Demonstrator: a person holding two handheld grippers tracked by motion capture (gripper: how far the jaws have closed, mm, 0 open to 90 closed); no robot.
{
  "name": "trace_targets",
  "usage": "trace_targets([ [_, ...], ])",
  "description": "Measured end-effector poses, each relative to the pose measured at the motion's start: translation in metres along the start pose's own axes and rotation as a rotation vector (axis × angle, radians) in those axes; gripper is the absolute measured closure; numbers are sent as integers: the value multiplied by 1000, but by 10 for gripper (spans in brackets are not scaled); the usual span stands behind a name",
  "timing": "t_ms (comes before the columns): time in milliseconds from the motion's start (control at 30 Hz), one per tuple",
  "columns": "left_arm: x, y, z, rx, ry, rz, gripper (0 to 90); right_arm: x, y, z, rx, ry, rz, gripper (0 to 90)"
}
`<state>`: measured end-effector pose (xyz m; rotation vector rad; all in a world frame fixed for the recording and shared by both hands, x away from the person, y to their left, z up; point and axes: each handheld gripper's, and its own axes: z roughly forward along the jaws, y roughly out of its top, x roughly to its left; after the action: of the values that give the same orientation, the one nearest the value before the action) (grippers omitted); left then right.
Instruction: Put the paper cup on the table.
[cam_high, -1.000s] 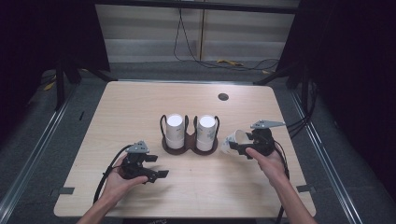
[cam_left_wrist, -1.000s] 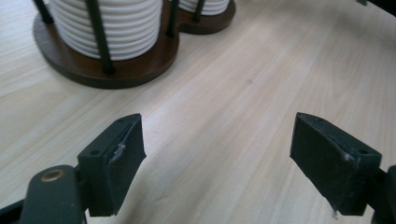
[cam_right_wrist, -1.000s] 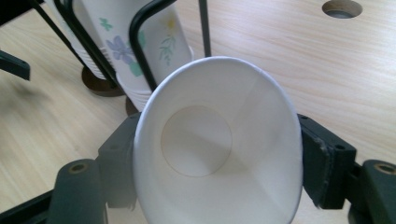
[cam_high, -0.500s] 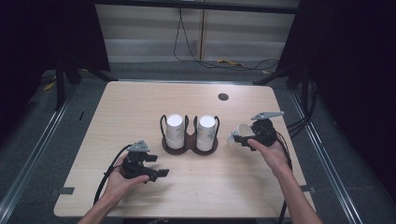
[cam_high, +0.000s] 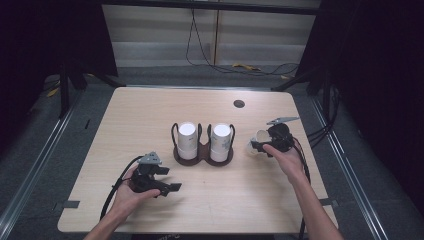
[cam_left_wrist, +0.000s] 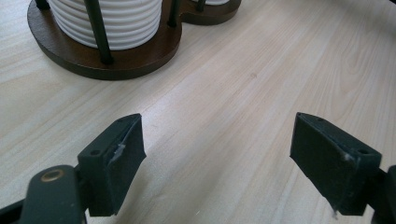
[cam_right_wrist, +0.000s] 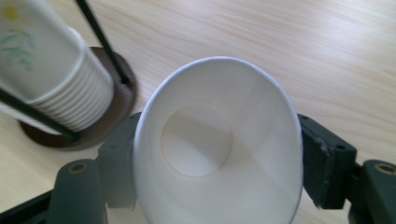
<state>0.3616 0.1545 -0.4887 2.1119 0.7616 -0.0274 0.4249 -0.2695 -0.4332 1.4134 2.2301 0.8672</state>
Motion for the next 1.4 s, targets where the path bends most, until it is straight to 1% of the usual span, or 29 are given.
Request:
trace_targets([
  [33,0,0,0,2,0,3,177,-2,1,0,2,-10,2,269],
  [100,-1,0,-1,0,2,4,177,-7,3,2,3,-12,10,269],
  [167,-2,-2,-3,-10,4,8,177,-10,5,4,18,-31,13,268],
  [300,-1,-2,-4,-13,6,12,177,-9,5,9,46,-53,6,258],
  [333,-1,-2,-4,-14,9,13,177,-9,6,10,42,-53,5,258],
  [400,1,-2,-3,-12,9,8,177,-9,8,12,48,-60,4,259],
  [433,1,-2,-3,-11,11,4,177,-9,10,13,55,-70,-6,259],
  [500,2,-2,-3,-8,13,7,177,-9,14,15,65,-72,-7,254],
  [533,2,-3,-3,-12,11,4,177,-8,15,16,67,-74,-9,251],
  [567,2,-3,-3,-22,3,-7,177,-8,16,17,69,-72,-7,250],
  [600,3,-3,-3,-21,-7,-17,177,-8,16,18,67,-64,-4,246],
  [667,5,-2,-2,-32,-26,-54,177,-6,18,21,65,-76,-11,229],
  [700,6,-2,-2,-33,-23,-64,178,-5,18,22,60,-84,-12,220],
  [767,8,-3,-3,-28,-12,-61,178,1,17,24,53,-104,-29,205],
  [833,10,-3,-5,-37,-8,-64,178,4,16,27,54,-93,-25,197],
  [867,10,-3,-6,-40,-1,-62,178,4,16,28,44,-91,-25,196],
  [933,11,-3,-8,-54,2,-64,178,3,15,31,33,-86,-7,189],
  [1000,11,-4,-9,-59,4,-60,178,1,15,33,30,-82,4,187],
  [1133,11,-5,-8,-51,5,-59,178,1,13,34,21,-77,15,187],
  [1200,11,-5,-8,-48,8,-49,178,1,12,34,17,-72,13,185],
  [1233,11,-5,-8,-48,8,-49,178,1,11,34,21,-73,19,182],
  [1333,10,-5,-9,-59,9,-56,178,0,9,35,22,-69,27,176],
  [1367,10,-4,-10,-61,8,-59,178,-1,8,35,21,-62,34,174],
  [1400,10,-4,-10,-67,2,-61,178,-1,7,35,15,-63,34,174],
])
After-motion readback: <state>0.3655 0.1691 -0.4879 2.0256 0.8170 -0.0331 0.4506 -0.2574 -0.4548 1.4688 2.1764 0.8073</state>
